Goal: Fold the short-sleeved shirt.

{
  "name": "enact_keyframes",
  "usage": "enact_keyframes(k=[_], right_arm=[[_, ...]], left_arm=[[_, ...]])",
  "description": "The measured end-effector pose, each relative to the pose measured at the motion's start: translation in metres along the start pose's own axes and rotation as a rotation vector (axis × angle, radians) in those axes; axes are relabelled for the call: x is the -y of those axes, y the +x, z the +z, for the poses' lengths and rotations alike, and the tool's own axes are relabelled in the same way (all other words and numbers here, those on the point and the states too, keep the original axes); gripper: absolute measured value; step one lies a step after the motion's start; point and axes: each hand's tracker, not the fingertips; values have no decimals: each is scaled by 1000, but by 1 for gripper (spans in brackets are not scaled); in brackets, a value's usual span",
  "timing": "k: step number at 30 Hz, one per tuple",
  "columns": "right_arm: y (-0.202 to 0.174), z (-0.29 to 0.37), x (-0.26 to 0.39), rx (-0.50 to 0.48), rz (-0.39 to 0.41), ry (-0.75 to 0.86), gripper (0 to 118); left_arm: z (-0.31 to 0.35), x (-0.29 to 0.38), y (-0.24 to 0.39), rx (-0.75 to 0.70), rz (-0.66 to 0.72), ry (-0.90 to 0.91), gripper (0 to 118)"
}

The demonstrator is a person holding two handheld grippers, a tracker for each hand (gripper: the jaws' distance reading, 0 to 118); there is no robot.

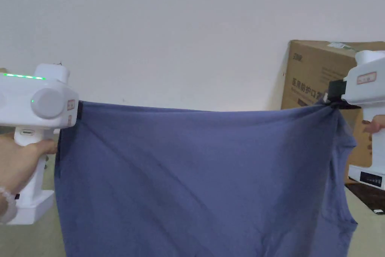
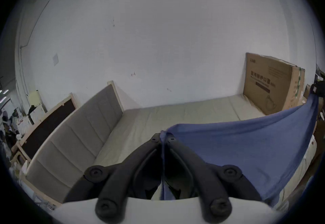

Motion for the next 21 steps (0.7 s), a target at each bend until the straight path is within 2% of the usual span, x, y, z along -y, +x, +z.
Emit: enact_keyframes(k=[3,5,8,11,15,17,18,19,21], right_arm=[[-18,-12,-41,3,-29,51,5],[-30,-22,-70,11,-17,85,5],[-50,-40,-119,34,-23,132,5],[-67,-49,-169,13,-56,196,5],[-98,-61,-225,28,6,267,5],[-110,-63,-242,18,-2,289,5],[-115,-65,-249,4,17,312,5],[-120,-68,-255,35,39,323,5],[-125,-74,-260,23,31,328,5]], left_arm=[[-15,-44,-3,-37,-39,47,1],[-28,-75,-5,-58,-58,75,1],[-48,-122,-15,-62,-21,117,1],[-70,-167,-24,-96,-4,170,1],[-90,-222,-37,-130,13,227,1],[-92,-243,-44,-160,58,286,1],[-94,-251,-47,-160,48,316,1],[-95,-259,-51,-189,54,334,1],[-97,-264,-57,-180,50,357,1]])
